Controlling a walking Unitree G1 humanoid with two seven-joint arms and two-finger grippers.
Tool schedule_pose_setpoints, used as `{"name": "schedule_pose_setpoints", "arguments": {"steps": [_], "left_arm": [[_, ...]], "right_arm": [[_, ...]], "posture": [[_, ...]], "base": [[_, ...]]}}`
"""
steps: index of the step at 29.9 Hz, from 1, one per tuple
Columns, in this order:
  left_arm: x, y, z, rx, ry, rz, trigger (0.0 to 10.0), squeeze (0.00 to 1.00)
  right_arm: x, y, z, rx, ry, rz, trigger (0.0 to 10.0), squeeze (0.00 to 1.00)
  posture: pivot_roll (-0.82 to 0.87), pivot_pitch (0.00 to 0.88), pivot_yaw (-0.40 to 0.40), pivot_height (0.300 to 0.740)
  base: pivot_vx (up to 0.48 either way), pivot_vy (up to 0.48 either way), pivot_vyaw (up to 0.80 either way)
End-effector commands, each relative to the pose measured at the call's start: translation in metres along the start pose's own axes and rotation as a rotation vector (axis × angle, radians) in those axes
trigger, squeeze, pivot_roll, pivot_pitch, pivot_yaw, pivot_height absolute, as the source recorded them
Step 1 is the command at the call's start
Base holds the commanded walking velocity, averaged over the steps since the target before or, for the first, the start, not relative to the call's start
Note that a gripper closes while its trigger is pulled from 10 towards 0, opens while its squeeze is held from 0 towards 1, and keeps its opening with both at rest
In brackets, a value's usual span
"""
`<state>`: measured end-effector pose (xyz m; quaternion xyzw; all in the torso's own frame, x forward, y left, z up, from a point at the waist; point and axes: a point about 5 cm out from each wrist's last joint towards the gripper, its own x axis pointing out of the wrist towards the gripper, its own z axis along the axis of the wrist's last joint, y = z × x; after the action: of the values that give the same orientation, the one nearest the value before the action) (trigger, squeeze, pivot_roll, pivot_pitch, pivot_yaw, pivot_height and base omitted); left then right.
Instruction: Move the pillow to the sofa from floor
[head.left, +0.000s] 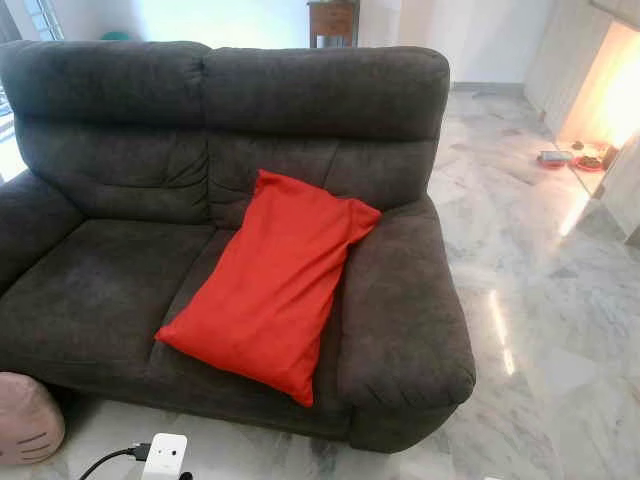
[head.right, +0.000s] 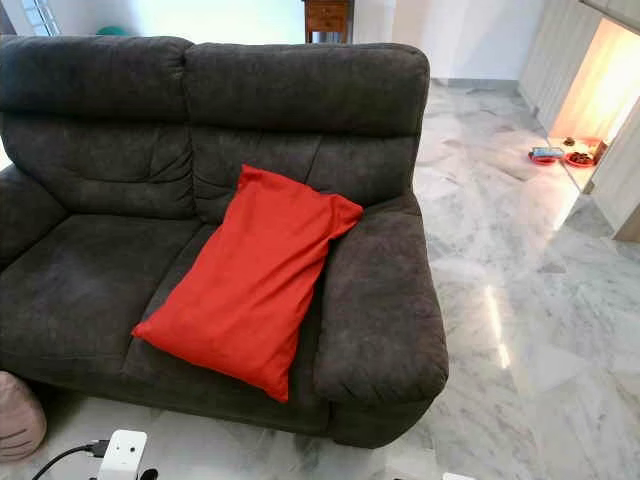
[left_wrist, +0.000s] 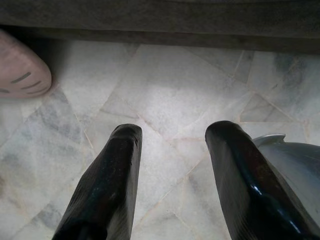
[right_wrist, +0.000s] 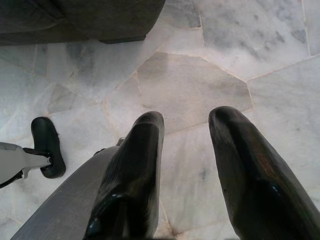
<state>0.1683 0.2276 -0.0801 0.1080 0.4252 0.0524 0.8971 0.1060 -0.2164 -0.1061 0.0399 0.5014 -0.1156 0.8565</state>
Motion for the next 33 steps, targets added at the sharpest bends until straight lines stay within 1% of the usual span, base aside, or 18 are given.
{"name": "schedule_pose_setpoints", "arguments": {"steps": [1,10,15,20,24,33], "left_arm": [[0.0001,-0.0007,-0.0015,0.009,0.017,-0.012,10.0,0.0],[0.0006,-0.0042,-0.0004,0.003,0.019,-0.022,10.0,0.0],[0.001,-0.0046,0.0012,0.007,0.016,-0.029,10.0,0.0],[0.0016,-0.0041,0.0031,0.01,0.011,-0.033,10.0,0.0],[0.002,-0.0034,0.0044,0.014,0.008,-0.037,10.0,0.0],[0.0023,-0.0013,0.0054,0.019,0.005,-0.041,10.0,0.0]], "right_arm": [[-0.0002,-0.0009,0.0009,0.011,-0.013,-0.002,10.0,0.0],[-0.0002,-0.002,0.0034,0.033,-0.033,0.007,10.0,0.0],[0.0002,-0.0021,0.0059,0.027,-0.041,0.015,10.0,0.0],[0.0006,-0.0034,0.0089,0.026,-0.053,0.016,10.0,0.0],[0.0005,-0.0043,0.009,0.025,-0.056,0.015,10.0,0.0],[0.0003,-0.0035,0.0079,0.027,-0.055,0.018,10.0,0.0]], "posture": [[0.09,0.0,0.01,0.74],[0.09,0.0,0.007,0.74],[0.09,0.0,0.005,0.74],[0.07,0.001,0.007,0.74],[0.05,0.014,0.012,0.74],[0.05,0.011,0.02,0.74]], "base": [[0.0,0.0,0.0],[0.0,0.0,0.0],[0.0,0.0,0.0],[0.0,0.0,0.0],[0.0,0.0,0.0],[0.0,0.0,0.0]]}}
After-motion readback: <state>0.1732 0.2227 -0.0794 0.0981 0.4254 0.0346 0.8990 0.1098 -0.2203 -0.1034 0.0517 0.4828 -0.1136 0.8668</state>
